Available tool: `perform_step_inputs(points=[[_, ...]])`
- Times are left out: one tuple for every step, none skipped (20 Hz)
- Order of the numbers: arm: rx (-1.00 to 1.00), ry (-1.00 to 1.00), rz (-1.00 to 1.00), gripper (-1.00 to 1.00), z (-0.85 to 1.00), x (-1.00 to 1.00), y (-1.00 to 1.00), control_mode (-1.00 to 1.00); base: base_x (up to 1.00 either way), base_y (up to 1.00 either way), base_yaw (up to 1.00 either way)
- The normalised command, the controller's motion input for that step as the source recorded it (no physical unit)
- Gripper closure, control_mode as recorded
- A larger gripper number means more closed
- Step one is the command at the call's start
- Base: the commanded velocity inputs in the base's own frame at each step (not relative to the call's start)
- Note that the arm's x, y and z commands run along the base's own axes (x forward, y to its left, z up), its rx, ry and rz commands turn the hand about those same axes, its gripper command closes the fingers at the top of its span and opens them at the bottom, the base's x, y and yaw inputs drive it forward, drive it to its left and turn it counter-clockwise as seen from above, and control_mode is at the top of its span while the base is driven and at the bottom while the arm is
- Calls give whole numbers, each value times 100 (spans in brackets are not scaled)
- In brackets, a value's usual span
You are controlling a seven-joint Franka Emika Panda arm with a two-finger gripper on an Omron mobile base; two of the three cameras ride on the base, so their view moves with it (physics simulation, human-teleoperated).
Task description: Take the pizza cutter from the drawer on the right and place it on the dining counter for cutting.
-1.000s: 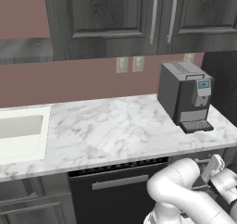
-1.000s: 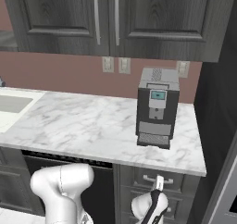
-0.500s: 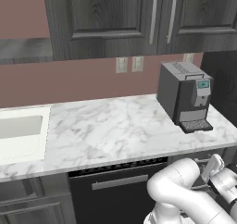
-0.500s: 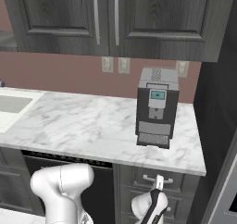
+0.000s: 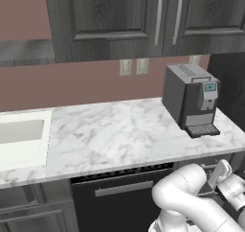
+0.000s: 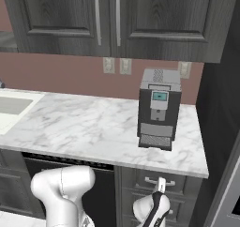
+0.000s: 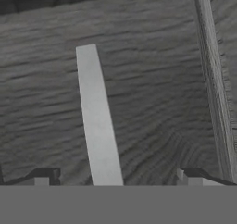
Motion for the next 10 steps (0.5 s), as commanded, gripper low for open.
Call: perform_step_inputs(points=[[0, 0, 0, 100, 0, 0, 0, -100, 0, 0, 0], [0, 0, 0, 100, 0, 0, 0, -100, 0, 0, 0], [0, 0, 0, 100, 0, 0, 0, -100, 0, 0, 0], [1, -2, 0, 100, -1, 0, 0, -100, 0, 0, 0], [14, -1, 0, 100, -25, 4, 0, -100, 0, 0, 0], [27, 0, 5, 100, -49, 31, 0, -100, 0, 0, 0], [34, -1, 7, 100, -54, 26, -7, -100, 0, 0, 0], [30, -7, 5, 100, -48, 10, -3, -100, 0, 0, 0], [25, -3, 3, 100, -34, 7, -1, -100, 0, 0, 0], [15, 0, 3, 100, -42, 22, 0, -100, 0, 0, 0]])
